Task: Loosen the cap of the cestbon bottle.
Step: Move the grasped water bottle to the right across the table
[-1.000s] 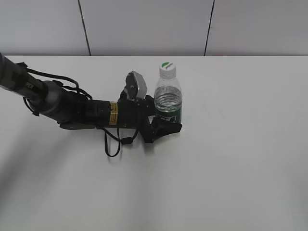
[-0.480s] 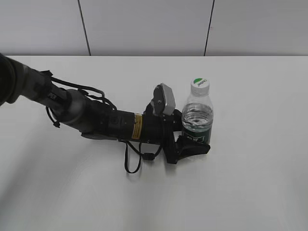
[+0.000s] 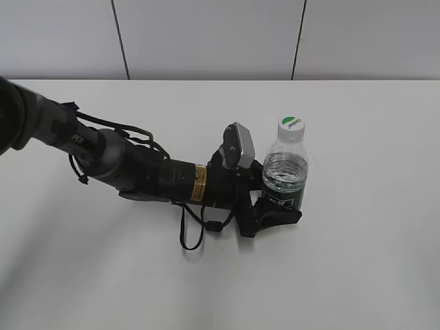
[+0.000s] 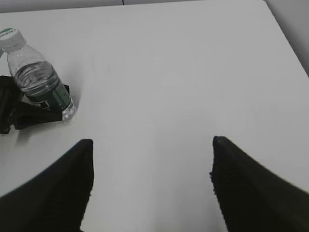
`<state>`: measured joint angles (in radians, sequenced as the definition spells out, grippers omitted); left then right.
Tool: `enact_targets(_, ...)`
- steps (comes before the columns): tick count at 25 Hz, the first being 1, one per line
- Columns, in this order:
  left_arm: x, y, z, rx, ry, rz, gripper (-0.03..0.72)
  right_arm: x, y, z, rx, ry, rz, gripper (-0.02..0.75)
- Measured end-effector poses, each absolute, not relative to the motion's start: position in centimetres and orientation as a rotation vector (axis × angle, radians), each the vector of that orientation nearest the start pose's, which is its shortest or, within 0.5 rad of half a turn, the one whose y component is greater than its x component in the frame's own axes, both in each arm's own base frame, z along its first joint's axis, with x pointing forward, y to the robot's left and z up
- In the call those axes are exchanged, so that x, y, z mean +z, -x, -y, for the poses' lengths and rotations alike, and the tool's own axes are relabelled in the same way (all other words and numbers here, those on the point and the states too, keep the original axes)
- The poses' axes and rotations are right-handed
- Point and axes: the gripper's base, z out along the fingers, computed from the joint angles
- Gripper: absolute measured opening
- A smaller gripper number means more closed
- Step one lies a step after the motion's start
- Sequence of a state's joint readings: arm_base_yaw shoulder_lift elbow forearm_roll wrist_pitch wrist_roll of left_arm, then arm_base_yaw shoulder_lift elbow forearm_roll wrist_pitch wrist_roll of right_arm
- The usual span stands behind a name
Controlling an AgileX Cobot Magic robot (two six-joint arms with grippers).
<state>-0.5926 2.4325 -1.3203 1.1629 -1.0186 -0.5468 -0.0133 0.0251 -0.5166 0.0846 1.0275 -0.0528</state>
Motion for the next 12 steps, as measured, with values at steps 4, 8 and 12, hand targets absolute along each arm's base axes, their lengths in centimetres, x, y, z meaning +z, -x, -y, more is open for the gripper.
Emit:
enact_targets(4, 4.9, -32.5, 30.4, -1.054, -1.371, -1.459, 0.545, 28.5, -1.2, -0.9, 0.097, 0.039, -2.094, 0.576)
enact_targets(8, 4.8, -32.6, 30.4, -1.046, -1.373, -1.467, 0.545, 29.0, -2.2, -1.3, 0.14, 0.089, -2.126, 0.576)
enact_targets(12, 4.8, -32.6, 30.4, -1.042, -1.373, -1.47, 0.545, 31.0, -3.2, -1.6, 0.159, 0.135, -2.087, 0.576)
